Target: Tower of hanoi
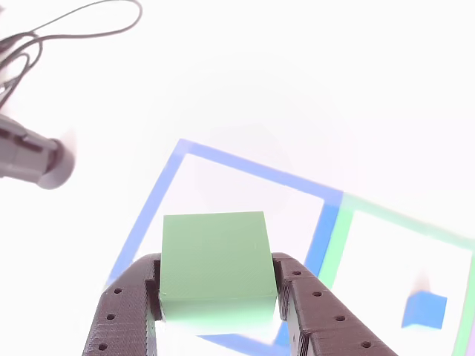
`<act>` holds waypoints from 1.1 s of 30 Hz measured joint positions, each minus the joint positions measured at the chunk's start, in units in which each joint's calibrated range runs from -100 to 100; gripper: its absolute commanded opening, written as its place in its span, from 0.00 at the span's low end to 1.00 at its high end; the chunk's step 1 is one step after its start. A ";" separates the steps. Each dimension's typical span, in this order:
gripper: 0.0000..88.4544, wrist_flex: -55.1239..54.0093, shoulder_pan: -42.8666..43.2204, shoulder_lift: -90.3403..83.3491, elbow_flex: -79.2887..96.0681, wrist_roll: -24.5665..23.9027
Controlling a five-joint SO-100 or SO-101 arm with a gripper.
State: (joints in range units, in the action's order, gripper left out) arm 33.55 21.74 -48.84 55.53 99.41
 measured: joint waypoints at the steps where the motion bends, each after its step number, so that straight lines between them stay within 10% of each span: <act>1: 0.07 -3.93 -0.41 0.34 2.87 0.00; 15: 0.07 -56.98 -1.80 29.89 19.06 0.00; 33: 0.07 -88.20 -0.08 61.71 16.45 0.59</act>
State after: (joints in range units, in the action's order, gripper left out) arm -54.65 21.65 12.87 71.98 100.00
